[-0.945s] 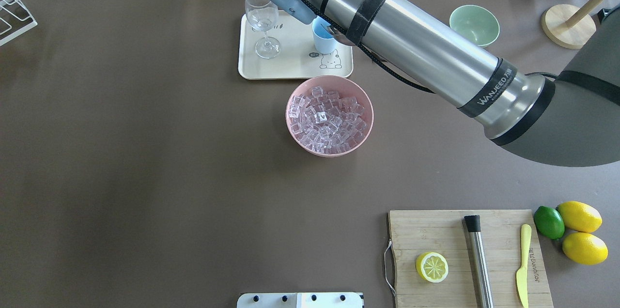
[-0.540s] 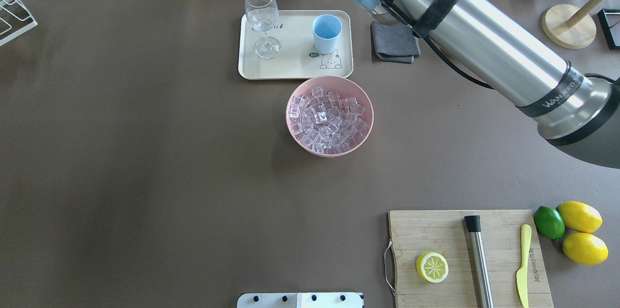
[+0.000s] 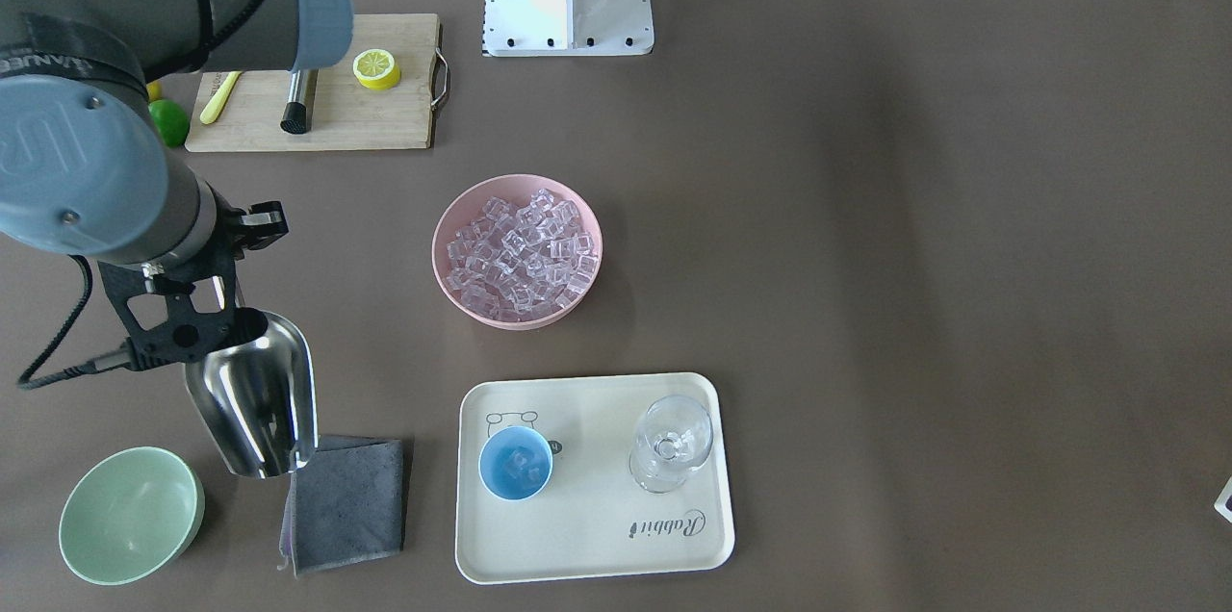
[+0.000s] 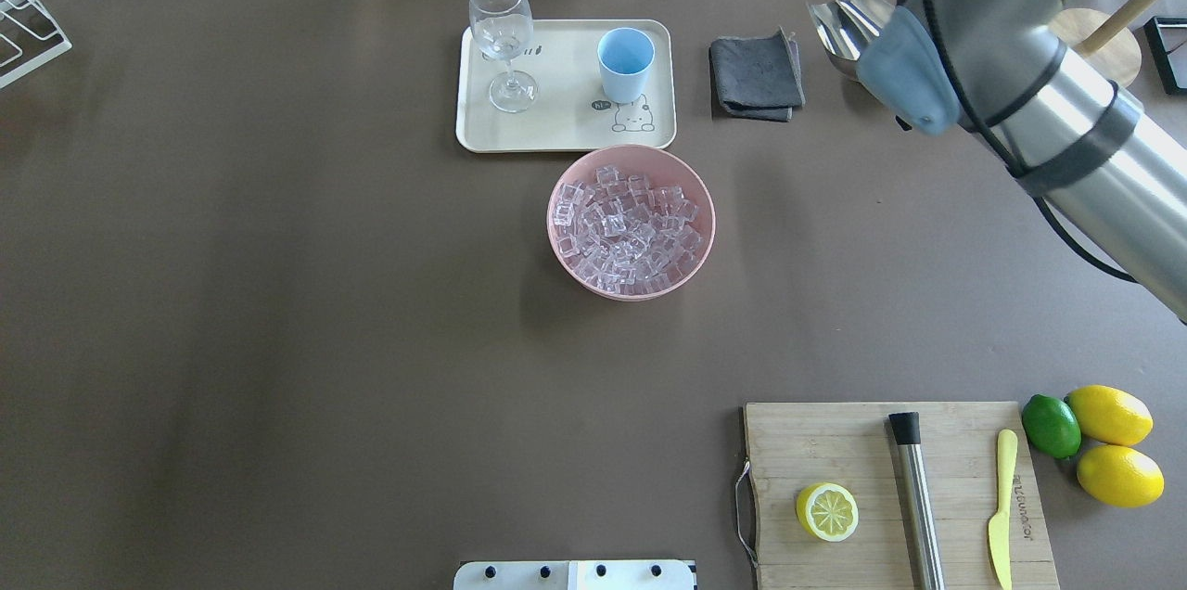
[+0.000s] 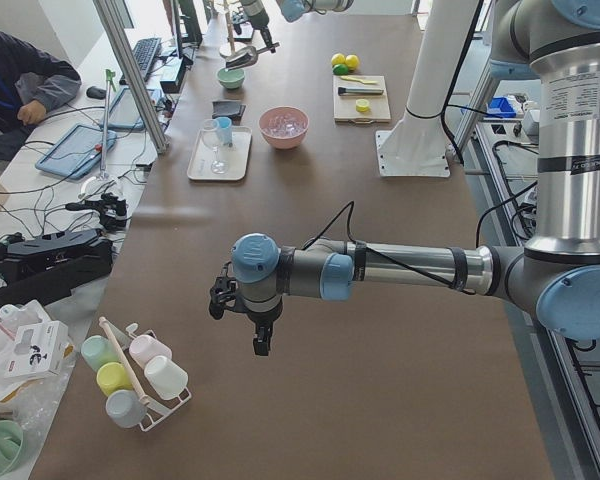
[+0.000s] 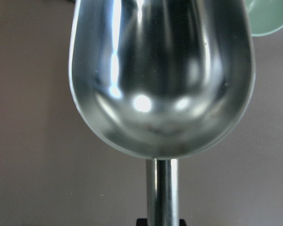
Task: Put ice in cup with scoop
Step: 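Carry the empty scoop with the right gripper back toward its starting spot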
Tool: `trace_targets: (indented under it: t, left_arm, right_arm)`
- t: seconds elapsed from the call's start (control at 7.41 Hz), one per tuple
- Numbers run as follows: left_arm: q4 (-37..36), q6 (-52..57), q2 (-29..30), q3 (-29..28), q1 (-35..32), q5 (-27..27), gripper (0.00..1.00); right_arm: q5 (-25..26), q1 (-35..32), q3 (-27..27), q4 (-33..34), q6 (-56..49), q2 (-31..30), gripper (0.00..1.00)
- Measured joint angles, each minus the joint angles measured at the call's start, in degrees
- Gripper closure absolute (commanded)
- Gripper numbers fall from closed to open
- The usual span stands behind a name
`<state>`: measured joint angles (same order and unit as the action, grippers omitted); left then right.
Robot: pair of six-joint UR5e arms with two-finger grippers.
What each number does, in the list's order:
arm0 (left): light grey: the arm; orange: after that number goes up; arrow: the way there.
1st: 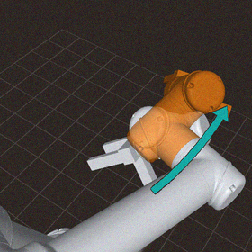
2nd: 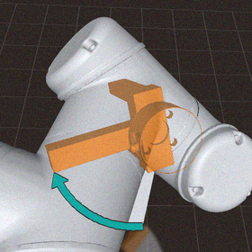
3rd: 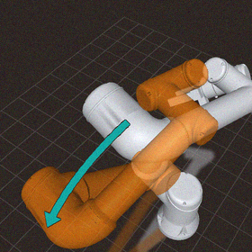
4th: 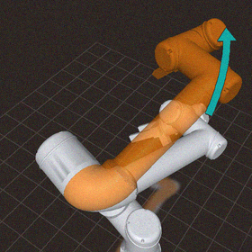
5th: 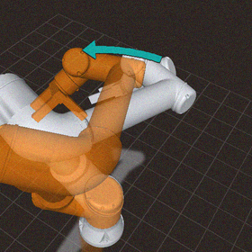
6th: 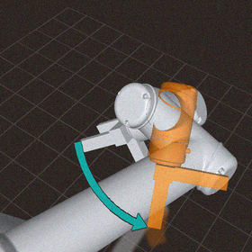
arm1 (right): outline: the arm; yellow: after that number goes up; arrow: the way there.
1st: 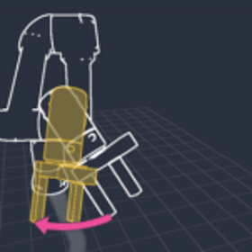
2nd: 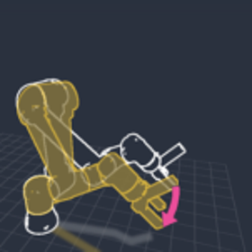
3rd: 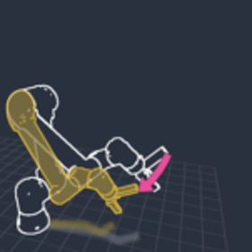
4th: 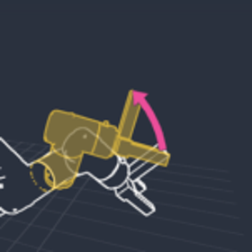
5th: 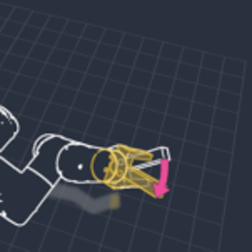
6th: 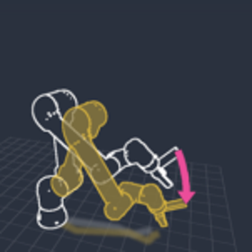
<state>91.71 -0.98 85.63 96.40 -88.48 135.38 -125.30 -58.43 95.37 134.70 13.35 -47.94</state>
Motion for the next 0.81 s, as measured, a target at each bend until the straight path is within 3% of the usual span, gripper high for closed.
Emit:
trace_targets:
  t: [0.4,0.81]
  left_arm:
    - [0.04,-0.06,-1.06,-0.52,-1.14,0.18,0.01]
    - [0.29,-0.07,-1.32,-1.80,-1.65,0.21,0.01]
  right_arm:
    - [-2.27,-0.86,13.70,-9.74,12.78,-17.02,1.00]
    - [-3.60,0.16,16.95,-30.30,20.93,-33.33,1.00]
